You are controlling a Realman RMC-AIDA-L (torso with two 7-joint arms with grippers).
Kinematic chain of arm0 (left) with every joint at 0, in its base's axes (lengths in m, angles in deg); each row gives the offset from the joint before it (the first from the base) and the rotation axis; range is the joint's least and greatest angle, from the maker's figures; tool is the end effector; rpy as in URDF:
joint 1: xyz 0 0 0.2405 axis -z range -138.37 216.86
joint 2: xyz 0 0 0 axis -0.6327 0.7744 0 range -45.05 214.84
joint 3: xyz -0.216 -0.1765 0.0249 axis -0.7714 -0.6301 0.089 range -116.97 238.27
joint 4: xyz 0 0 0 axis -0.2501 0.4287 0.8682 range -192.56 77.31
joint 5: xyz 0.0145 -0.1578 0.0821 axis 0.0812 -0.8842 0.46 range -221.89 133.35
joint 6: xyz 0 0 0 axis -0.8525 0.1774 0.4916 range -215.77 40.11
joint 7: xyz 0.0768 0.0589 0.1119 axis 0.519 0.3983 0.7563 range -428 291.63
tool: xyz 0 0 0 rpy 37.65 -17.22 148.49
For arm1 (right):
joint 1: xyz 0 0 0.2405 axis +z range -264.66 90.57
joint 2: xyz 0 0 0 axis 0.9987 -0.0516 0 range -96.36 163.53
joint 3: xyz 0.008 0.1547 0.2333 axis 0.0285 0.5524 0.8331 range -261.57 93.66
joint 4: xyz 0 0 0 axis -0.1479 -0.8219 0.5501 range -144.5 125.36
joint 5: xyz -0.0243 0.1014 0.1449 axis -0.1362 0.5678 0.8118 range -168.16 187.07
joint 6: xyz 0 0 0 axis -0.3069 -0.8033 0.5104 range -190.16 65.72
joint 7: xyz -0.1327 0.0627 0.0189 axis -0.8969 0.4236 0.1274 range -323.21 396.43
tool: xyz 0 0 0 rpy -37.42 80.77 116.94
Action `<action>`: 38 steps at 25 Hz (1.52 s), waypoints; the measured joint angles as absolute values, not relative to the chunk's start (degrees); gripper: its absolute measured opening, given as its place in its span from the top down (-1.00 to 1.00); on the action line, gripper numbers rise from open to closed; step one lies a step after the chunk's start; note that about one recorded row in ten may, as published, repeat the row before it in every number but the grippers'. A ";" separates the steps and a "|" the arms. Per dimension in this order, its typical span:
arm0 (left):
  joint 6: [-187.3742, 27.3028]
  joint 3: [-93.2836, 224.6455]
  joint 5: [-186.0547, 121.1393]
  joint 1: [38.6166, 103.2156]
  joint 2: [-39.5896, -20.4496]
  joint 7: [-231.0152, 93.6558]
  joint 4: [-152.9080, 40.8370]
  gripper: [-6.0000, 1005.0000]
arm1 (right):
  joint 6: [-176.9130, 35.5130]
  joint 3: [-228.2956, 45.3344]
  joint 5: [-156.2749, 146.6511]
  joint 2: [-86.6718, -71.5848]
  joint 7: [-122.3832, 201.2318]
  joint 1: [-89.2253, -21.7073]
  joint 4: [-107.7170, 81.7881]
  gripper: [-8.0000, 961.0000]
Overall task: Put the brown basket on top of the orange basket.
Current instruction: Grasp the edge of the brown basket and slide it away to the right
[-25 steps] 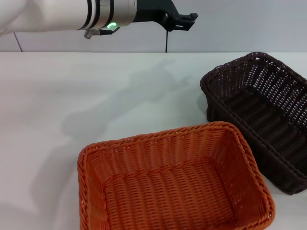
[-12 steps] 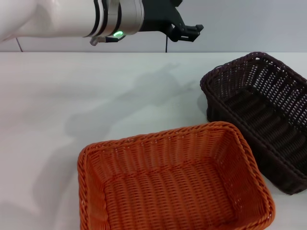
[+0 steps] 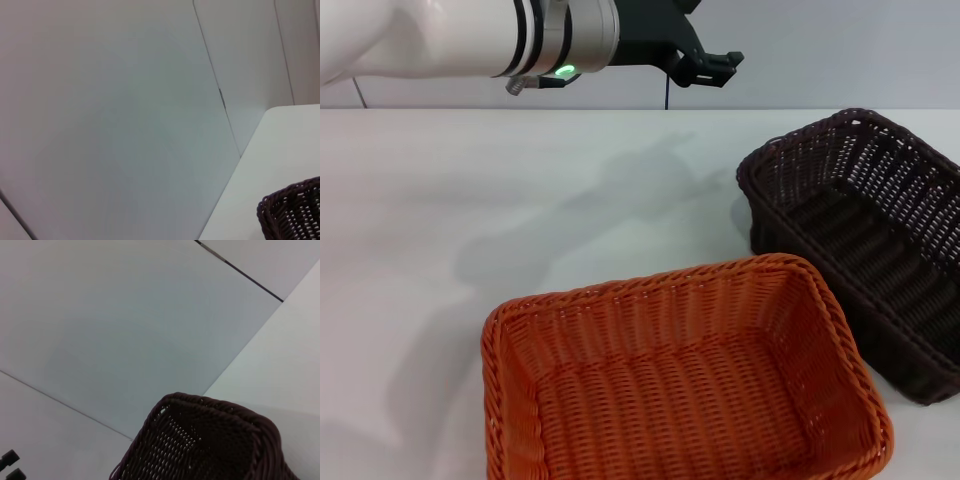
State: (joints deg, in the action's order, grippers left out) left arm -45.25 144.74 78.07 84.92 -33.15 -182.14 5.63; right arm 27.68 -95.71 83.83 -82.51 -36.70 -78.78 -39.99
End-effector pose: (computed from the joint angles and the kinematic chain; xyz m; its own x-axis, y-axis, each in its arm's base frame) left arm -0.0904 0.4361 -0.0276 0.9822 -0.0245 0.1861 0.0974 -0.7809 -0.6170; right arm 0.3935 0.2096 0.0640 -0.1193 -0.4659 -0.8768 -0.9745 -0.1142 0.1932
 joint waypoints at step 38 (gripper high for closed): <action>-47.60 142.90 78.57 85.56 -33.05 -181.31 3.14 -0.62 | 11.24 -95.89 82.18 -78.28 -34.23 -68.86 -40.16 -0.19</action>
